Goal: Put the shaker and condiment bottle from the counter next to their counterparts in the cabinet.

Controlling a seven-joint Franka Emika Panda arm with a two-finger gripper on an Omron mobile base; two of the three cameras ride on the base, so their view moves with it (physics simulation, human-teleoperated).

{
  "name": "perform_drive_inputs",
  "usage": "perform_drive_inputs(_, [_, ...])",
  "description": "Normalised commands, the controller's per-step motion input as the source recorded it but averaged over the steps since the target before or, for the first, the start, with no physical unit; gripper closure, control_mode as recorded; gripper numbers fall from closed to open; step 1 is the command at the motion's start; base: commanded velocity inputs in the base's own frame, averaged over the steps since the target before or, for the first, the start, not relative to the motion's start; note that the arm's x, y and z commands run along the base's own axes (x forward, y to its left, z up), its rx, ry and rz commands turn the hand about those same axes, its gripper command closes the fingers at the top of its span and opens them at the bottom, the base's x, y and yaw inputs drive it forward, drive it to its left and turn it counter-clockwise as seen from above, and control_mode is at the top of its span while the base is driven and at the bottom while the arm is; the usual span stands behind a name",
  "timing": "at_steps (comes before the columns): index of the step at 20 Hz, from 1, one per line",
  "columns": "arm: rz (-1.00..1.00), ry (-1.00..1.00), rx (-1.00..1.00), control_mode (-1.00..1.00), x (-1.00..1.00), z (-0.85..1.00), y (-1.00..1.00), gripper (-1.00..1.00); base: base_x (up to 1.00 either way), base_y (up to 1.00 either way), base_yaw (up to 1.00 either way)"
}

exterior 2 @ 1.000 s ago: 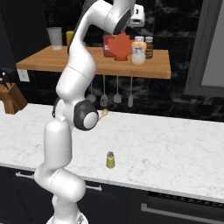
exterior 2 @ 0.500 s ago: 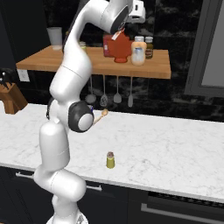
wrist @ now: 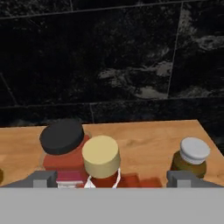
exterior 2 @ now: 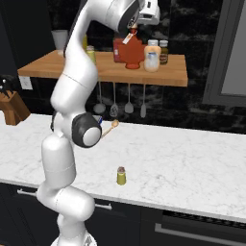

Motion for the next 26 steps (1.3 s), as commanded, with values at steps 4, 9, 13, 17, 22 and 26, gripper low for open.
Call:
perform_drive_inputs(4, [0.03, 0.19, 0.09, -1.0, -0.66, 0.19, -0.09, -1.0, 0.0, 0.0, 0.0])
perform_drive_inputs(9, [0.04, 0.15, 0.11, -1.0, -0.81, 0.23, -0.11, -1.0, 0.0, 0.0, 0.0])
perform_drive_inputs(13, [0.05, 0.1, 0.09, -1.0, -1.0, 0.02, -0.01, -1.0, 0.0, 0.0, 0.0])
perform_drive_inputs(17, [0.05, 0.0, 0.01, -1.0, -1.0, -0.18, 0.0, -1.0, 0.0, 0.0, 0.0])
perform_drive_inputs(22, [0.11, -0.13, 0.0, -1.0, -1.0, -0.72, 0.0, -1.0, 0.0, 0.0, 0.0])
perform_drive_inputs(26, [0.17, -0.12, 0.0, -1.0, -1.0, -0.85, 0.0, -1.0, 0.0, 0.0, 0.0])
